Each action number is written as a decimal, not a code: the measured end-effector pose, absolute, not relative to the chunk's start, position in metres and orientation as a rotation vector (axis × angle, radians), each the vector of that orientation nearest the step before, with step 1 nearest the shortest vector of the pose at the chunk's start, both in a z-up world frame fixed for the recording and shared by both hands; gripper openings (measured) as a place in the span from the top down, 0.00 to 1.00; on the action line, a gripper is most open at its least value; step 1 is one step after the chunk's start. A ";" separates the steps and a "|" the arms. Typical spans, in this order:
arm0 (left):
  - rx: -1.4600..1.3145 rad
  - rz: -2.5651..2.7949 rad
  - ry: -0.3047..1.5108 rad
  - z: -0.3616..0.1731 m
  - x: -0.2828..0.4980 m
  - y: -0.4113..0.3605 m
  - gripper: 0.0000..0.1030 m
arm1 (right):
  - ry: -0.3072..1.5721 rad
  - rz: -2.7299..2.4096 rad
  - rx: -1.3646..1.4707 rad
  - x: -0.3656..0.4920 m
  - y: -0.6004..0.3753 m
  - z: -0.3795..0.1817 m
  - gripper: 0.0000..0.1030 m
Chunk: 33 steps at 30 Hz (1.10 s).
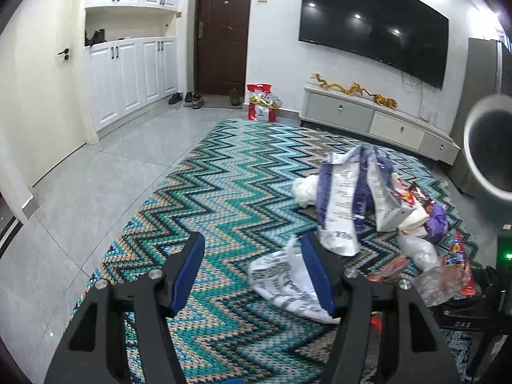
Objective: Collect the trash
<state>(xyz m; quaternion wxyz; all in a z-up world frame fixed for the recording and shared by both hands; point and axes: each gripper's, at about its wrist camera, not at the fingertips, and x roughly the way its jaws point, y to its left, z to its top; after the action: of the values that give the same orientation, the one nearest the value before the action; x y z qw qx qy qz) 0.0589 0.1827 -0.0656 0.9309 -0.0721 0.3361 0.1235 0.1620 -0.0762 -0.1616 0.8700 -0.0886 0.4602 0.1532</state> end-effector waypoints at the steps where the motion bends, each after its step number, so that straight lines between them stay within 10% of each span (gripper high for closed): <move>1: -0.137 0.246 0.693 -0.063 0.061 0.177 0.41 | 0.962 0.320 -0.185 0.162 -0.076 -0.162 0.00; 33: -0.076 0.164 0.762 -0.045 0.094 0.120 0.41 | 0.963 0.320 -0.186 0.162 -0.076 -0.161 0.00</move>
<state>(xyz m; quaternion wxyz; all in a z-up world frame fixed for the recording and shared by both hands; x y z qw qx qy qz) 0.0943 0.1200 -0.0450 0.9242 -0.0373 0.3715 0.0801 0.1624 -0.0761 -0.1611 0.8699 -0.0887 0.4604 0.1532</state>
